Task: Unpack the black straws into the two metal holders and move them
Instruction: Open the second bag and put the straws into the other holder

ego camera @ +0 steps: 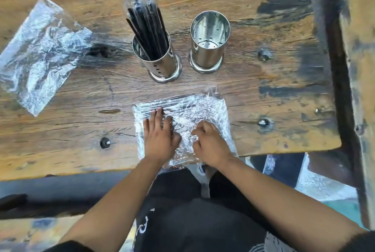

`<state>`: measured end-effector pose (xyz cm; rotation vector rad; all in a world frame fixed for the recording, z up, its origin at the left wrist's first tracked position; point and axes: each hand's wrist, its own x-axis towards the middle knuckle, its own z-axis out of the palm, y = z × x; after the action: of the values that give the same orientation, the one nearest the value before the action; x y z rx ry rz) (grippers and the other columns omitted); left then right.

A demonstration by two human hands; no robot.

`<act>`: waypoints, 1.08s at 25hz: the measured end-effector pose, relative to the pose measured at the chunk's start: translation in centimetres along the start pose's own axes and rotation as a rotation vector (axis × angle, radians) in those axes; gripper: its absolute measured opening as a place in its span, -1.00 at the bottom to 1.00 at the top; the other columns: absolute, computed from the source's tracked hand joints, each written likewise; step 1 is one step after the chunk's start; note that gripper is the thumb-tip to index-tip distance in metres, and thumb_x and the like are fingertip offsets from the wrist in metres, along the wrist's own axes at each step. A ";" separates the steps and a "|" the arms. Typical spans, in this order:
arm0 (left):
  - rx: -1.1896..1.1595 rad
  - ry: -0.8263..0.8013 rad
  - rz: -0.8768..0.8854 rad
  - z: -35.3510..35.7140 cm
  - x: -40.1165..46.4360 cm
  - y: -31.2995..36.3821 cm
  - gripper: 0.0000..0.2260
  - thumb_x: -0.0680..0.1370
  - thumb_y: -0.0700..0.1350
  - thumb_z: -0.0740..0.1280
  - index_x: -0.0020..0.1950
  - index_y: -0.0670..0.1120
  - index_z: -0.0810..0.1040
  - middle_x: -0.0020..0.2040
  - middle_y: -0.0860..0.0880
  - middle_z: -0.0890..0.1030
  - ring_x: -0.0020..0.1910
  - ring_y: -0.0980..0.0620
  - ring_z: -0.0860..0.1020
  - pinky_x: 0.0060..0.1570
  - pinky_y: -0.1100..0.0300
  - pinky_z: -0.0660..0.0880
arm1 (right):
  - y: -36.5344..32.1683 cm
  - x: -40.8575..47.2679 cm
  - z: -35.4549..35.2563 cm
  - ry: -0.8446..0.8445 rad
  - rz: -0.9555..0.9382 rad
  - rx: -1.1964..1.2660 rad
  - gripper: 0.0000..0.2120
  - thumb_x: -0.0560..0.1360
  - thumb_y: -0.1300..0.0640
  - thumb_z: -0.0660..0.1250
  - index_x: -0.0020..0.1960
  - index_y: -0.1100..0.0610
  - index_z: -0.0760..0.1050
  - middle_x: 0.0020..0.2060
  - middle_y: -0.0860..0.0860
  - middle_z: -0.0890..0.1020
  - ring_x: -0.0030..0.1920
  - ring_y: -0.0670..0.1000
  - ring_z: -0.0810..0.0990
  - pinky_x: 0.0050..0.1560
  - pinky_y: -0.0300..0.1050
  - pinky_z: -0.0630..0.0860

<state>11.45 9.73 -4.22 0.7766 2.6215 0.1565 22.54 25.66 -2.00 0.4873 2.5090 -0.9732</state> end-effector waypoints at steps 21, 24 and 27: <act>0.071 0.179 0.048 1.7 5.2 -0.8 -0.37 0.63 0.14 0.09 0.66 -0.05 0.08 0.68 -0.09 0.04 0.67 -0.08 -0.08 0.61 -0.19 -0.09 | 5.7 3.0 -4.6 0.373 0.369 0.155 -0.86 0.59 0.05 0.40 0.09 0.10 0.59 -0.18 -0.04 0.67 -0.17 -0.04 0.62 -0.11 -0.18 0.54; 0.067 0.171 0.049 1.8 5.2 -0.9 -0.37 0.62 0.14 0.10 0.66 -0.05 0.09 0.68 -0.09 0.05 0.67 -0.08 -0.08 0.61 -0.19 -0.09 | 6.0 2.6 -4.5 0.406 0.397 0.227 -0.94 0.59 0.10 0.39 0.00 0.08 0.58 -0.23 -0.10 0.64 -0.26 -0.17 0.58 -0.24 -0.33 0.48; 0.061 0.204 0.054 2.1 5.3 -0.9 -0.37 0.61 0.13 0.12 0.65 -0.07 0.15 0.67 -0.10 0.09 0.67 -0.09 -0.05 0.60 -0.20 -0.08 | 7.0 2.2 -5.1 0.485 0.481 0.321 -0.94 0.57 0.09 0.38 -0.04 0.06 0.59 -0.26 -0.14 0.63 -0.25 -0.14 0.60 -0.27 -0.35 0.43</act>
<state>7.81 11.78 -8.16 0.8958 2.8097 0.1810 22.60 34.51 -3.49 1.5027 2.4291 -1.1592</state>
